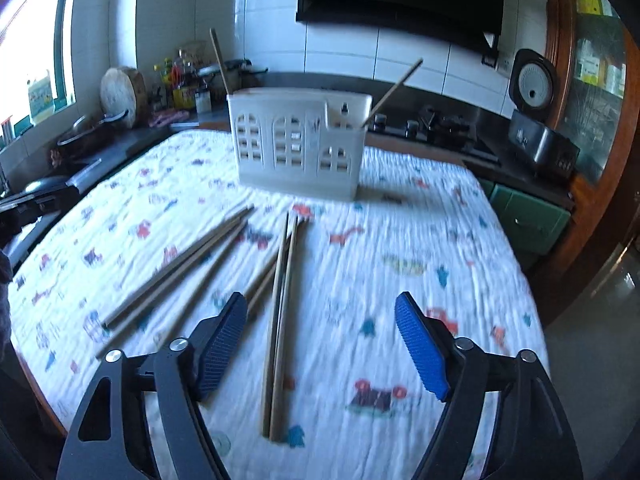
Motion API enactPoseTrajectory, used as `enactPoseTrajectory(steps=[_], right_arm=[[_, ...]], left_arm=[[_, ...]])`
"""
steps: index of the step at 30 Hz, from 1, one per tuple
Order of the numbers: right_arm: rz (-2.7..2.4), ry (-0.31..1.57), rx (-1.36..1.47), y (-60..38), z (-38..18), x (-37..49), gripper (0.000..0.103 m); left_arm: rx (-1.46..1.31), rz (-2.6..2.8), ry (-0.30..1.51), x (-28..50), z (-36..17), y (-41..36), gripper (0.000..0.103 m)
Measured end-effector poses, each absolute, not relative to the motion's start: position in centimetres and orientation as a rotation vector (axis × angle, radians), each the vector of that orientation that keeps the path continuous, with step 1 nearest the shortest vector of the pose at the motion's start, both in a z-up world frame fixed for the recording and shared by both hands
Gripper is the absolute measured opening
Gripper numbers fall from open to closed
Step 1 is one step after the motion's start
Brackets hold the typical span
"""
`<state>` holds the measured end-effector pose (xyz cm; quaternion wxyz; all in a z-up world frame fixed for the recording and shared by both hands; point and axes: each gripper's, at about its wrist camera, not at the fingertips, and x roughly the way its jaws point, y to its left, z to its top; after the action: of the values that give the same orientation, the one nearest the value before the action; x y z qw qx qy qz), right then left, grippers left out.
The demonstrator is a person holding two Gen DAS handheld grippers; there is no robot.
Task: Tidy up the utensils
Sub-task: 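Withdraw both open tools from the caddy back toward the loose chopsticks, then close the left gripper on another chopstick while the right gripper grasps another chopstick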
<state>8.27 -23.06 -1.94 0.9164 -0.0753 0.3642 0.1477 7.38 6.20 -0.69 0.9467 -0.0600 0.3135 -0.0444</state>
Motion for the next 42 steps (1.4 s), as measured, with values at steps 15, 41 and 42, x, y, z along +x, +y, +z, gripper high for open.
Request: enactPoseTrajectory(steps=[15, 41, 42], right_arm=[[0.328, 0.891, -0.08, -23.3, -6.3, 8.7, 0.031], [0.349, 0.9, -0.131, -22.1, -7.3, 8.5, 0.008], [0.349, 0.899, -0.125, -22.2, -7.3, 8.5, 0.008]], left_arm=[[-0.118, -0.075, 0.733, 6.4, -4.0, 6.2, 0.071], [-0.114, -0.161, 0.817, 7.4, -6.7, 4.0, 0.039], [-0.111, -0.165, 0.822, 7.5, -6.9, 3.8, 0.036]])
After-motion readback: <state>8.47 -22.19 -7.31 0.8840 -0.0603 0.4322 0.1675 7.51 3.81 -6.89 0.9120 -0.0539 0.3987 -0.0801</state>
